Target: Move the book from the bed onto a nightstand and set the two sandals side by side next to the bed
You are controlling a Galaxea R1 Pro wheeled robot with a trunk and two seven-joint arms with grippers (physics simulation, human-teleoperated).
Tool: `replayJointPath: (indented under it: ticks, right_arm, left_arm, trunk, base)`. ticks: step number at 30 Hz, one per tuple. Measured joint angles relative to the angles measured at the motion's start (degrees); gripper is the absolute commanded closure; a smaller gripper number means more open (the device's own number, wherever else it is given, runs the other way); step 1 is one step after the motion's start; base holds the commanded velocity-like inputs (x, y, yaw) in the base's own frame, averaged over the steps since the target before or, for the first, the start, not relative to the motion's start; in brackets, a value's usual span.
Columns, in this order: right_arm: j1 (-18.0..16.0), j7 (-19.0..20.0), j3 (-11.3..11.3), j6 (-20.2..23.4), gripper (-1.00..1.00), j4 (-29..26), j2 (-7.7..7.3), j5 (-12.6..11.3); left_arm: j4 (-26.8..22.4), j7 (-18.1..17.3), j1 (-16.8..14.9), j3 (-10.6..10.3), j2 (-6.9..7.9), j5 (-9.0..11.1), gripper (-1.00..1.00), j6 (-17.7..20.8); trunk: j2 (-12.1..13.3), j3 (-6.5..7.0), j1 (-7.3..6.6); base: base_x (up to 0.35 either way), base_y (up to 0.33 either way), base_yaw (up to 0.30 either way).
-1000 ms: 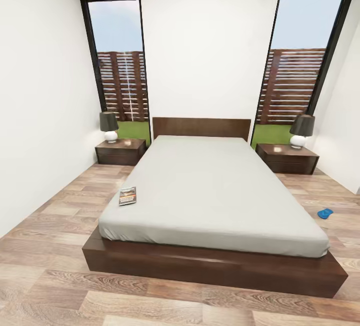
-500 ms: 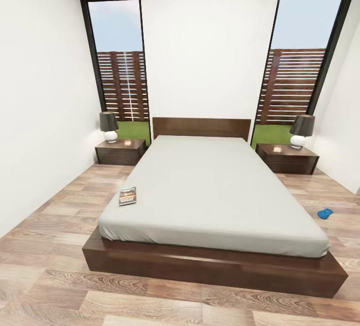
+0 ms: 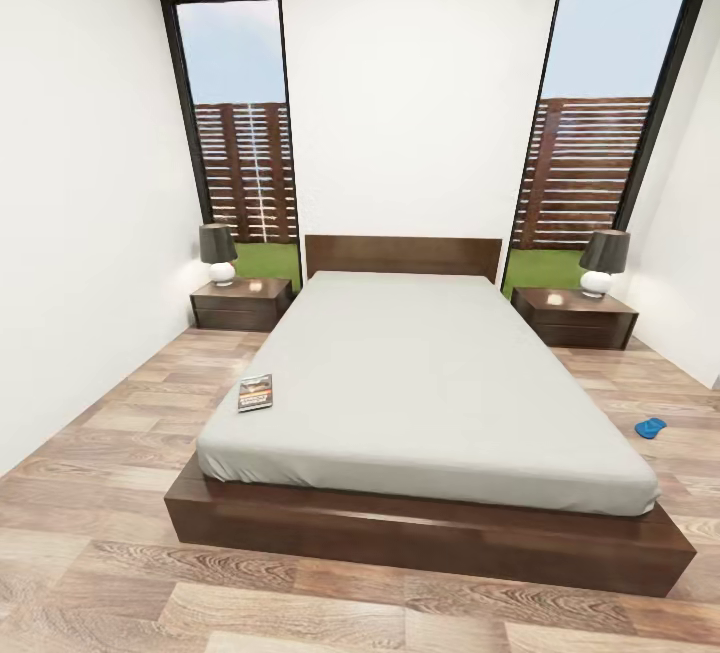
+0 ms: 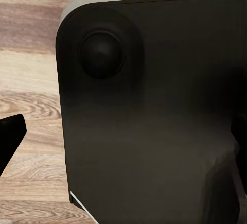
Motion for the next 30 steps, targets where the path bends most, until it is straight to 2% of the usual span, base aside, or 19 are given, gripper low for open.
replayJointPath:
  ticks: [2,11,30]
  right_arm:
    - [0.02,0.05,0.03,-0.01,-1.00,-0.06,-0.14,0.04]
    - [0.08,0.24,0.12,-0.02,-1.00,-0.66,1.02,0.23]
    - [0.09,0.26,0.11,-0.03,-1.00,-0.72,1.20,0.25]
  left_arm:
    - [0.03,0.04,0.02,0.07,0.28,0.10,-1.00,0.58]
    - [-0.10,0.11,0.01,0.15,0.86,0.28,-1.00,3.17]
    - [-0.11,0.11,0.01,0.15,0.84,0.24,-1.00,3.31]
  trunk:
    - [0.00,0.00,0.00]
    - [0.00,0.00,0.00]
    - [0.00,0.00,0.00]
  base:
    - [0.000,0.000,0.000]
    - [0.000,0.000,0.000]
    - [0.000,0.000,0.000]
